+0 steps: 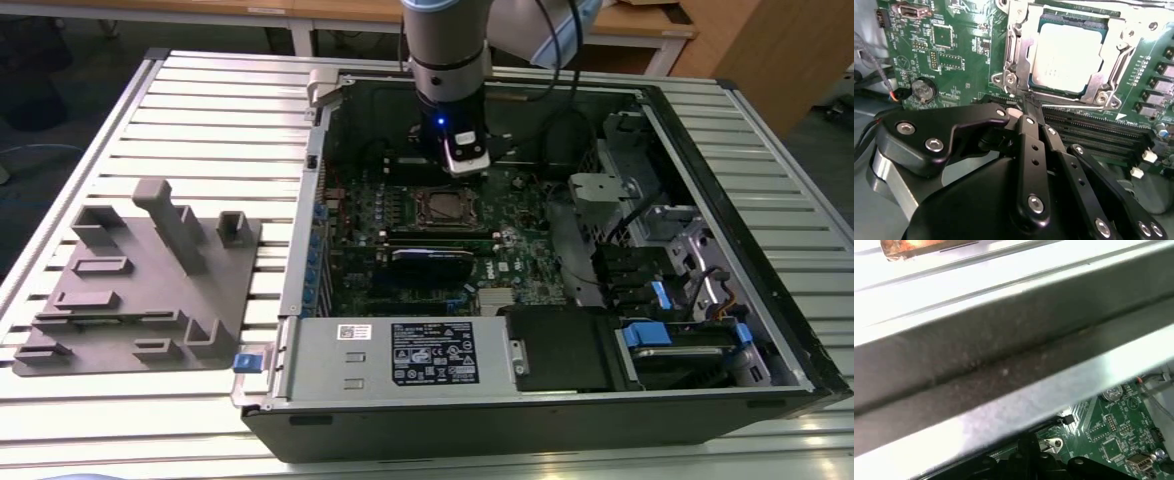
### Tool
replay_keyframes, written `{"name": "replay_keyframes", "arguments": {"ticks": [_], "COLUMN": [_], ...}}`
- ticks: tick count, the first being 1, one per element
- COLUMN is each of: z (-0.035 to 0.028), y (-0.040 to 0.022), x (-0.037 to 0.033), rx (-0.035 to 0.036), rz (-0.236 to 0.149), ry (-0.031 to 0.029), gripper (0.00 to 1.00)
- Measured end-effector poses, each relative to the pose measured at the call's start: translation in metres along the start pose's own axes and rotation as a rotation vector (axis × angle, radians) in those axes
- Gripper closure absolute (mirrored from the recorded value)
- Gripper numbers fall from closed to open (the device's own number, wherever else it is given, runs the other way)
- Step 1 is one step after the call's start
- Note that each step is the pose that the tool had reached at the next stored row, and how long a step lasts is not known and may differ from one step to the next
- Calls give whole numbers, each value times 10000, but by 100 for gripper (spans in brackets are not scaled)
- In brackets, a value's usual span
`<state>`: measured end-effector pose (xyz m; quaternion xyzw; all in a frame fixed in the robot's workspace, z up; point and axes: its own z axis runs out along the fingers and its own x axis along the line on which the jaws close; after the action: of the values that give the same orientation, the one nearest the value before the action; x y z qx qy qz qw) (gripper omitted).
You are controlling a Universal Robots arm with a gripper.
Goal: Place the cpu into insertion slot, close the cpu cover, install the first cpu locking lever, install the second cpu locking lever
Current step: 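Install the first cpu locking lever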
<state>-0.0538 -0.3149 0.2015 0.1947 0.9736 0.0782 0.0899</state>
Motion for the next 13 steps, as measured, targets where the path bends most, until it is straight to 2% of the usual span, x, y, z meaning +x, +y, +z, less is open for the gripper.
{"name": "replay_keyframes", "arguments": {"ticks": [1, 2, 5, 7, 13], "z": [-3, -4, -5, -6, -12], "y": [1, 0, -1, -3, -20], "x": [0, -1, 3, 9, 46], "rx": [-5, -42, -303, -422, -435], "rz": [1, 7, 66, 110, 206], "ry": [2, 12, 81, 105, 76], "gripper": [89, 89, 89, 89, 89]}}
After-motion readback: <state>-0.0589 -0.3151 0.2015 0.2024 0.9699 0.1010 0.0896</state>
